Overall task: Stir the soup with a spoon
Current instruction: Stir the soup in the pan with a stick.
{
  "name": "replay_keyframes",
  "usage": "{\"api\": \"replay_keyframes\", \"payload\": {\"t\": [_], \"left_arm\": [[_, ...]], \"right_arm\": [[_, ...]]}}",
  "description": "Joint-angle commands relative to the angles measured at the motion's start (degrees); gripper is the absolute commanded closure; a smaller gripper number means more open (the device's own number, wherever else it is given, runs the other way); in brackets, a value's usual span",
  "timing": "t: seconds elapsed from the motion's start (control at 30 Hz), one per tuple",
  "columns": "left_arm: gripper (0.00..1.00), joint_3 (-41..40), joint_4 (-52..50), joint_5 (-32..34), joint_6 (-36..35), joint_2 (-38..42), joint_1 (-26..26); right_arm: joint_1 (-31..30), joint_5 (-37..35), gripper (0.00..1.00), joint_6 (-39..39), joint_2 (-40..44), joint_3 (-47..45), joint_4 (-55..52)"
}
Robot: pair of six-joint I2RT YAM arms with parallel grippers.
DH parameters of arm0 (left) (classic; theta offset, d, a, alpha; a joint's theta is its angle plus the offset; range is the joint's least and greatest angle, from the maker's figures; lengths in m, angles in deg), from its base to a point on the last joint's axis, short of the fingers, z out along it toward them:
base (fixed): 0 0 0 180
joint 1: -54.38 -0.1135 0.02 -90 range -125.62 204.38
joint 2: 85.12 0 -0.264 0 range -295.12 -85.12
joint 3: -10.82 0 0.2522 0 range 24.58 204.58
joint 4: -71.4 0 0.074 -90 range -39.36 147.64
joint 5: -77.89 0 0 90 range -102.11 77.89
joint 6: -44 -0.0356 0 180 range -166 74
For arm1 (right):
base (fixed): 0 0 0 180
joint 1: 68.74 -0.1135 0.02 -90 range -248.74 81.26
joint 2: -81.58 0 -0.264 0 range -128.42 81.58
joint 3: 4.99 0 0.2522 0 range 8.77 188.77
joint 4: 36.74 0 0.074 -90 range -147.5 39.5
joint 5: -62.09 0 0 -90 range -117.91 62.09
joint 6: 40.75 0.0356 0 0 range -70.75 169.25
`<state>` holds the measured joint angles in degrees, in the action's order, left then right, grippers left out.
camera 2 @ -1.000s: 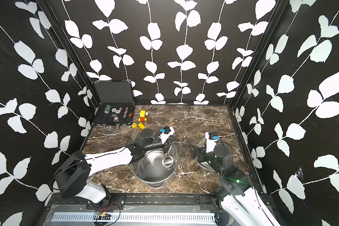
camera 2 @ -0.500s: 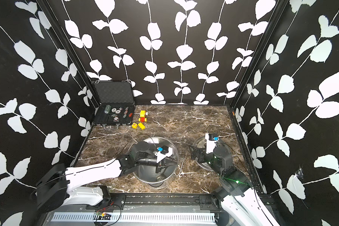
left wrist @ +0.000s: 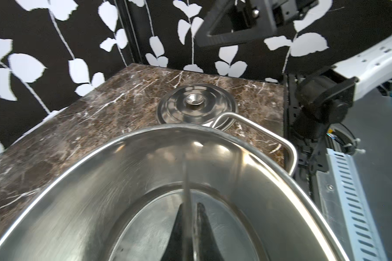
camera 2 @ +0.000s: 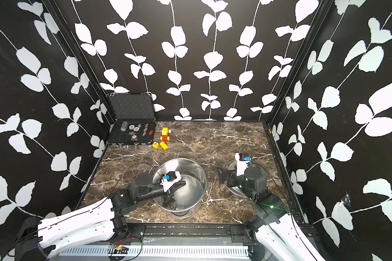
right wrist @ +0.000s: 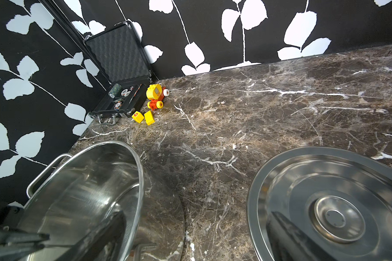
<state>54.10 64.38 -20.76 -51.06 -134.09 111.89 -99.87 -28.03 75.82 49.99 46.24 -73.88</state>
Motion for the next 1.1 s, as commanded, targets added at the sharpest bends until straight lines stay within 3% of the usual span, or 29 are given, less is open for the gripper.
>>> {"api": "replay_keyframes", "payload": {"t": [0.0,0.17,0.4,0.57,0.8,0.9,1.07], "left_arm": [[1.0,-0.4,0.1,8.1,2.0,1.0,-3.0],[1.0,-0.5,8.4,11.5,5.3,-1.0,-8.3],[1.0,5.0,19.5,9.0,4.7,-12.2,-10.6],[1.0,11.8,24.3,0.1,4.2,-23.3,-10.8],[1.0,19.7,35.7,-19.4,9.8,-38.0,-10.4],[1.0,20.0,38.7,-24.4,10.1,-39.9,-8.7],[1.0,18.6,30.4,-28.6,3.9,-37.0,-4.5]], "right_arm": [[-0.2,0.4,0.01,-0.1,0.4,0.3,2.6],[-0.2,-0.2,0.01,-0.3,1.9,0.1,1.6],[-0.2,-0.4,0.01,-1.2,2.2,1.1,0.1],[-0.2,-1.3,0.01,-1.5,3.5,0.6,-0.6],[-0.3,-2.7,0.01,-1.6,6.2,0.5,-3.3],[-0.3,-3.8,0.01,-1.8,7.6,0.5,-4.8],[-0.2,-4.6,0.01,-1.7,9.0,-0.3,-5.2]]}}
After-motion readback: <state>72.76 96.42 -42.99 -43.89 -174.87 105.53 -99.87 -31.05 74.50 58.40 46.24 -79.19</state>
